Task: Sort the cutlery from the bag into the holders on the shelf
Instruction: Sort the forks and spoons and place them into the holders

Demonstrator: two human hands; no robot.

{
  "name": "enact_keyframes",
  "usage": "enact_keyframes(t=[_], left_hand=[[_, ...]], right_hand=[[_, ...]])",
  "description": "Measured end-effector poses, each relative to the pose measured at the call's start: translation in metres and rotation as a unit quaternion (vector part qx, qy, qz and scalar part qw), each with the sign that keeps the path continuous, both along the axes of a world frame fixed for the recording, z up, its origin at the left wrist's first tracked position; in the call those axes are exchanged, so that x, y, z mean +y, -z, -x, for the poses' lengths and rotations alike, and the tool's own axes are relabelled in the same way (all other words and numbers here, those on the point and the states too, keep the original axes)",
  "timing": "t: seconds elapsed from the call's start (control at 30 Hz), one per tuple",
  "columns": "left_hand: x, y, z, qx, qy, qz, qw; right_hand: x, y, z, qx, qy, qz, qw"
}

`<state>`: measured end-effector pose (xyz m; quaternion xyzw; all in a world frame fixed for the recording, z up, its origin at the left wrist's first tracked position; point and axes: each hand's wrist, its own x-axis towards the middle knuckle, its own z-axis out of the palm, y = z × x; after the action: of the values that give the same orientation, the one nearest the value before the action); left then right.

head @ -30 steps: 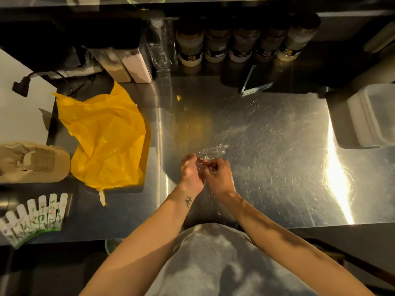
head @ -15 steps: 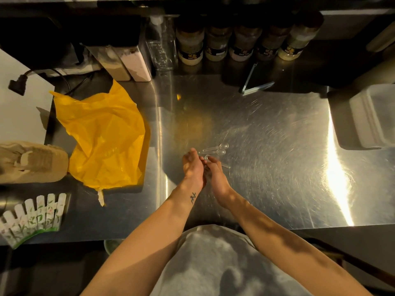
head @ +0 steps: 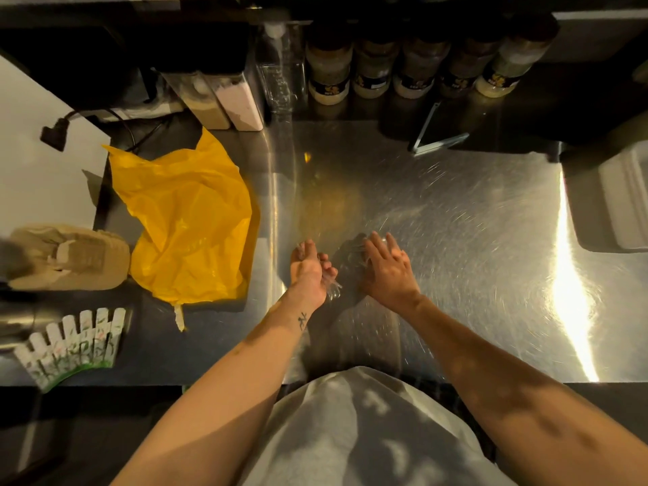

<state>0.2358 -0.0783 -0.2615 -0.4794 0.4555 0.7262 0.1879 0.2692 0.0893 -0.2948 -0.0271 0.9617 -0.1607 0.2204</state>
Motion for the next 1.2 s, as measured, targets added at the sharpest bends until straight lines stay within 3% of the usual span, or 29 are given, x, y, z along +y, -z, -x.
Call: enact_keyframes(t=[0.1,0.47,0.73,1.2], left_hand=[[-0.003,0.004,-0.005,-0.01,-0.001,0.004,1.0],[-0.002,0.014,-0.016,-0.012,0.004,0.002,1.0],[-0.003,0.012,-0.02,-0.009,0.01,-0.014,1.0],[-0.009,0.009,-0.032,-0.008,0.009,-0.05,0.999]], right_hand=[[-0.002,0.006,0.007,0.0,-0.042,-0.041,0.998],[-0.006,0.008,-0.018,0.061,-0.032,-0.094,0.993],[-0.008,0.004,-0.017,0.023,0.0,-0.036,0.999],[-0.012,-0.002,-0.03,-0.013,-0.052,-0.075,0.996]])
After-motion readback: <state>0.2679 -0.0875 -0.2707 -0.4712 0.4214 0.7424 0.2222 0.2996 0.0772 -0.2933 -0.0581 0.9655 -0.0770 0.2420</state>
